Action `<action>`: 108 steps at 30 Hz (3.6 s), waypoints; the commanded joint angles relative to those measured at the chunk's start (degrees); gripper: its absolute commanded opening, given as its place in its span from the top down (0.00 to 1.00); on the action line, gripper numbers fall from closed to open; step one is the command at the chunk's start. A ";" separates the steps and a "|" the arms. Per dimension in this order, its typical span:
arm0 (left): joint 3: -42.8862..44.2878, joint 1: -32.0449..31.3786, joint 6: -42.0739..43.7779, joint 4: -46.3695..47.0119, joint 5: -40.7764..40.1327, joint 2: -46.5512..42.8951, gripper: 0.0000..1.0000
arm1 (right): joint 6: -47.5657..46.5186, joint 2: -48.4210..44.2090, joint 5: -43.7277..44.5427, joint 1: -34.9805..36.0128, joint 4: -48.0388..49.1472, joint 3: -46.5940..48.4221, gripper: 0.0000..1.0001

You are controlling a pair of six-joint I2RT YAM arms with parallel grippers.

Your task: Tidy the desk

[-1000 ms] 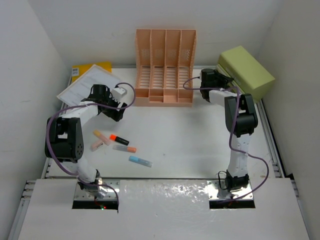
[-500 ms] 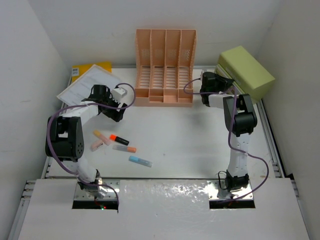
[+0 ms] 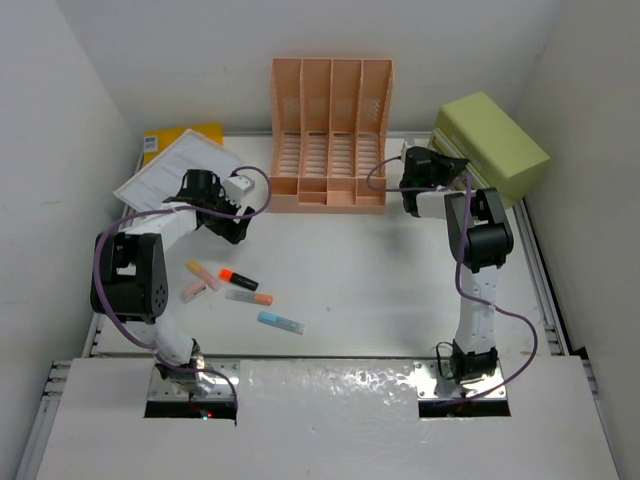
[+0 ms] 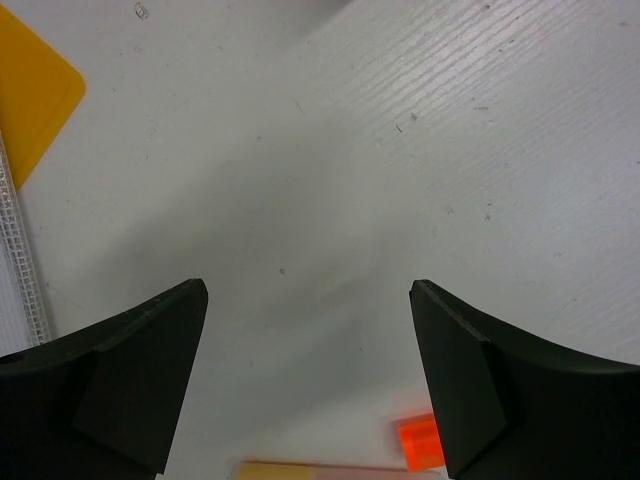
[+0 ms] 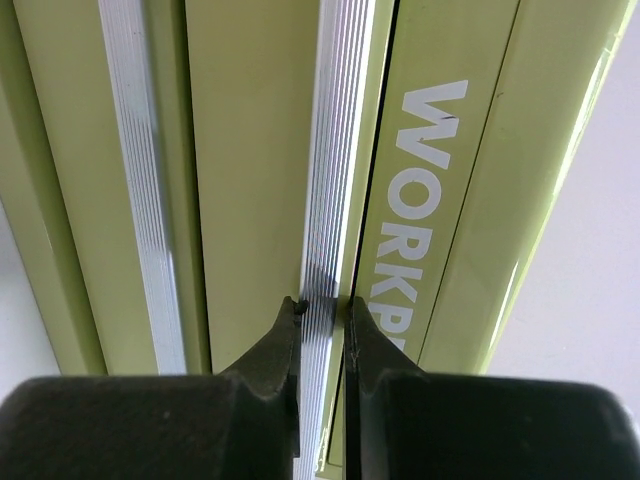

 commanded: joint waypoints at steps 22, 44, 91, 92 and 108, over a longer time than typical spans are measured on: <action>1.24 0.53 0.84 1.07 1.90 -1.06 0.18 | 5.61 -6.18 6.27 12.38 1.93 -5.82 1.00; 1.24 0.88 0.32 -1.39 1.90 -2.82 0.09 | 31.77 -23.12 -3.29 17.75 -22.74 -3.45 0.07; -6.49 14.07 -1.97 -2.53 2.52 -12.93 0.08 | 57.83 -32.50 -62.12 56.25 -53.62 -12.58 1.00; -6.49 14.07 -1.97 -2.62 2.43 -12.93 0.08 | 57.99 -34.72 -61.24 55.20 -53.18 -12.59 1.00; -7.19 10.99 8.13 -9.91 9.37 -15.47 0.08 | 56.51 -24.83 -27.57 6.33 -64.22 19.01 1.00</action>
